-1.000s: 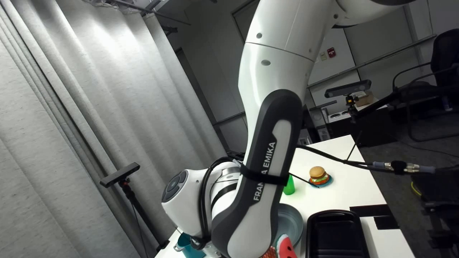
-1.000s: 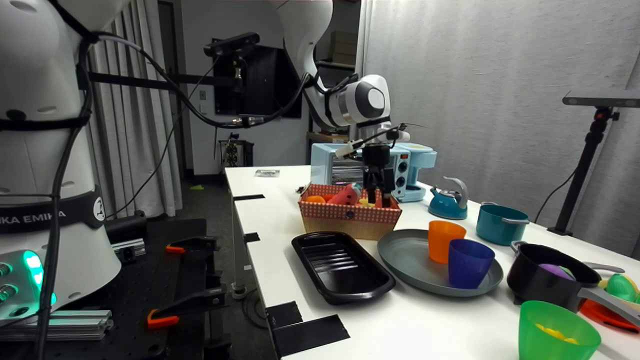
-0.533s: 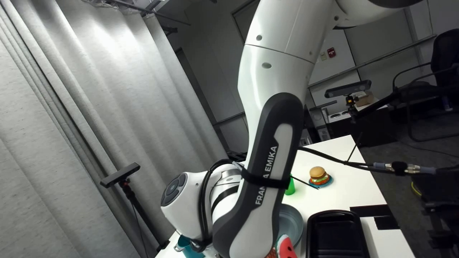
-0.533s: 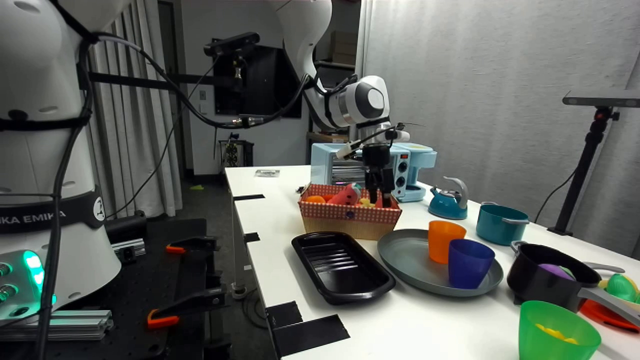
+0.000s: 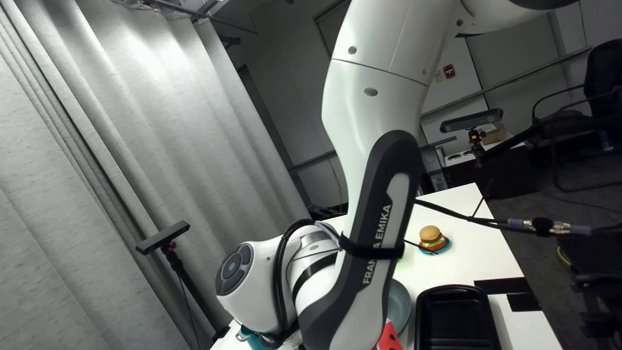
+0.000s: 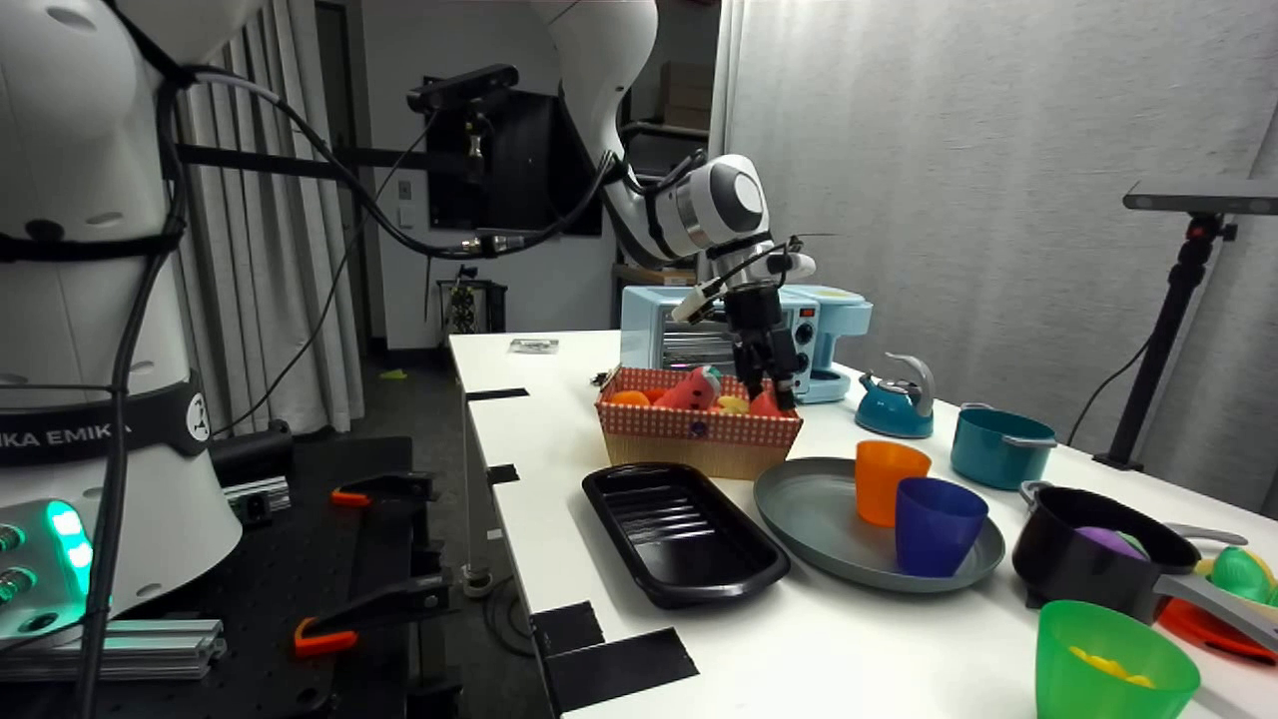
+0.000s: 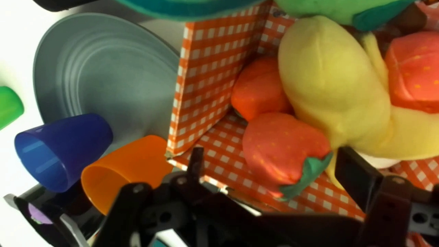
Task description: Remove the orange from the basket and place it inside the orange cup
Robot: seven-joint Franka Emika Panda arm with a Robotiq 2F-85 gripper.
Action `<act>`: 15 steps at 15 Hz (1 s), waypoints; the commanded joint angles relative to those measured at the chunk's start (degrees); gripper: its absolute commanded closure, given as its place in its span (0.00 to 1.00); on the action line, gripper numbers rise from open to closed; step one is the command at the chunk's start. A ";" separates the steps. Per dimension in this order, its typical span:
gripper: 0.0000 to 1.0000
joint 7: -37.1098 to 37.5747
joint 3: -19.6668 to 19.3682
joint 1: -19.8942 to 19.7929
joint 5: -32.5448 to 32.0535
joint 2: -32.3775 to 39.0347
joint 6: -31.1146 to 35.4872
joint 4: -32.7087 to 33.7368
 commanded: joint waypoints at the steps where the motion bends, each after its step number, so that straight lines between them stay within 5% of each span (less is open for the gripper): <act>1: 0.04 3.29 -1.04 1.00 -2.32 1.21 -1.27 1.56; 5: 0.11 3.91 -0.08 0.56 -1.27 1.37 -2.46 1.62; 6: 0.30 3.90 0.09 0.51 -1.20 1.52 -2.57 1.69; 15: 0.96 3.02 0.30 0.37 -1.36 2.05 -2.21 1.65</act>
